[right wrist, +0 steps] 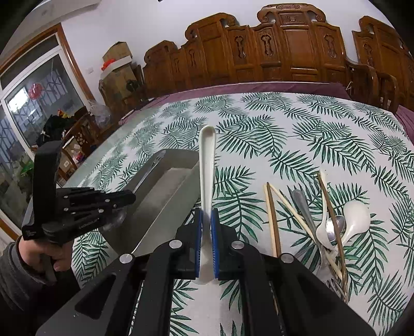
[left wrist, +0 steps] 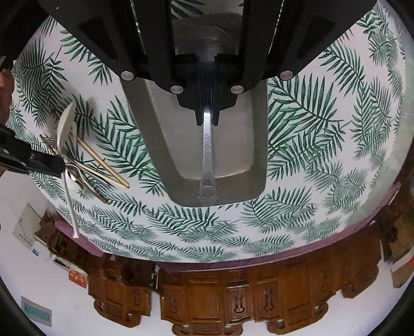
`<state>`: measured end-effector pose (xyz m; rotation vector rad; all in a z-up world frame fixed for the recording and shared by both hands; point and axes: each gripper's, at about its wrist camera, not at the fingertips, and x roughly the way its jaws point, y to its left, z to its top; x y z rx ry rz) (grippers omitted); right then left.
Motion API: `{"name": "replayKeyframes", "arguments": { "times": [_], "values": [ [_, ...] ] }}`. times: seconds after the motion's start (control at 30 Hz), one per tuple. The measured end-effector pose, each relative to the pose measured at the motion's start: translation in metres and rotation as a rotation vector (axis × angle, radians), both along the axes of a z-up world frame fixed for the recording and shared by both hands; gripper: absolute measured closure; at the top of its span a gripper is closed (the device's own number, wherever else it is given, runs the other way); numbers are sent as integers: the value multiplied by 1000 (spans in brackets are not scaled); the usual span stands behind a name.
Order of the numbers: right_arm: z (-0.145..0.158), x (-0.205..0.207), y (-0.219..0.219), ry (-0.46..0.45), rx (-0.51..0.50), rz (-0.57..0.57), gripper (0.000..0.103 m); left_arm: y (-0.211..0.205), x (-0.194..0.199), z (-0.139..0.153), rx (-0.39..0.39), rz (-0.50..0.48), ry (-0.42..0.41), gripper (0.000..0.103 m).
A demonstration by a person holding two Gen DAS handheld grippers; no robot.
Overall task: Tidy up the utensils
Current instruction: 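Lower the smiley-face spoon into the grey tray and open the left gripper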
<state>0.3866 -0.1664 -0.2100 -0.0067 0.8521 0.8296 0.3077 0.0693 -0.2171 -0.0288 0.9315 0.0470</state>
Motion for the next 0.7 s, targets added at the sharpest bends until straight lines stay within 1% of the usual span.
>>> {"name": "replayKeyframes", "arguments": {
  "times": [0.3, 0.4, 0.47, 0.7],
  "values": [
    [-3, -2, 12, 0, -6, 14, 94, 12, 12, -19, -10, 24, 61, 98],
    [-2, -5, 15, -4, -8, 19, 94, 11, 14, -23, 1, 21, 81, 98],
    [-2, -6, 15, -4, -8, 17, 94, 12, 15, -24, -9, 15, 89, 98],
    [8, -14, 20, -22, -9, 18, 94, 14, 14, -16, -27, 17, 63, 98]
  ]
}}
